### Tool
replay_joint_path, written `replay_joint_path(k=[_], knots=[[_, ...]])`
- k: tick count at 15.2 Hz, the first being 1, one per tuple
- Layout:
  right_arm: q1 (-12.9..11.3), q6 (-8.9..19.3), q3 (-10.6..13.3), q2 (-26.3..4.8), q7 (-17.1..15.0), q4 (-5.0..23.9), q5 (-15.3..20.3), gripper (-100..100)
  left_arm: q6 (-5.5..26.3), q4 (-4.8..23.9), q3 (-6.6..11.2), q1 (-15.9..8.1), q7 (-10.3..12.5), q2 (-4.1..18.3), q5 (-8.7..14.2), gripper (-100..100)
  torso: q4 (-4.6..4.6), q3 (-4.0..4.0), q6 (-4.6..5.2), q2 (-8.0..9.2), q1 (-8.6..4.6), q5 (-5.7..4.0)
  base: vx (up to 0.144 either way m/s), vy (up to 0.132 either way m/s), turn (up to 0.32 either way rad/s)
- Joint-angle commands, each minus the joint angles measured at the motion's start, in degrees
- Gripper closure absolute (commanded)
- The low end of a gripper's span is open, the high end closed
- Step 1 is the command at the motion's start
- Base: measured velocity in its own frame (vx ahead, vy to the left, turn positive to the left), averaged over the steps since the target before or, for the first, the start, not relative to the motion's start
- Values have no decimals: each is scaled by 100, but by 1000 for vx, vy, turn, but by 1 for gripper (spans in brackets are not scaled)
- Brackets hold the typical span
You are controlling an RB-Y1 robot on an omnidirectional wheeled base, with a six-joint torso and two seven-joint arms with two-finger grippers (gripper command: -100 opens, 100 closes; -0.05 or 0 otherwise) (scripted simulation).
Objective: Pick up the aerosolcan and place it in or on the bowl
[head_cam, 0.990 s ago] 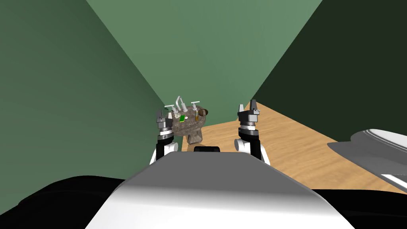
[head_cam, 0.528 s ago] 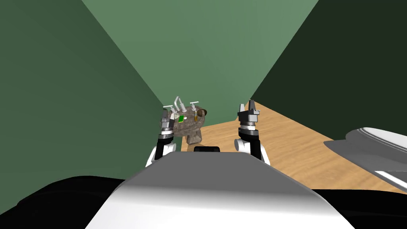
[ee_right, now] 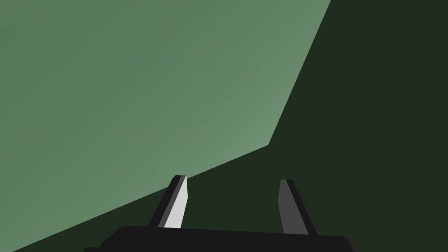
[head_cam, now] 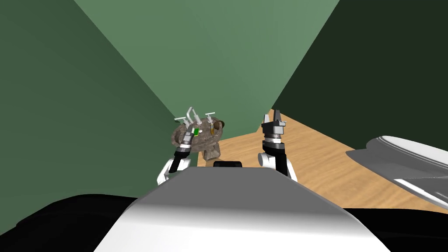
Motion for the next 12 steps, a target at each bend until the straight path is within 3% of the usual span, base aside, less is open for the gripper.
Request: replay_joint_path(k=[1, 7, 10, 12], knots=[[0, 0, 0, 0, 0, 0, 0, 0, 117, 251, -34, -67, -176, 254, -211, -100, 0, 0, 0, 0, 0, 0, 35, -74, -96], [0, 0, 0, 0, 0, 0, 0, 0, 332, 946, -58, -272, -534, 782, -694, -100, 0, 0, 0, 1, 0, 0, 34, -71, -87], [0, 0, 0, 0, 0, 0, 0, 0, 377, 1089, -61, -318, -606, 874, -792, -100, 0, -1, -1, -1, 3, 0, 31, -54, -60], [0, 0, 0, 0, 0, 0, 0, 0, 466, 1373, -65, -414, -747, 1044, -987, -100, 1, 3, -1, 5, 5, 1, 19, -60, -83]])
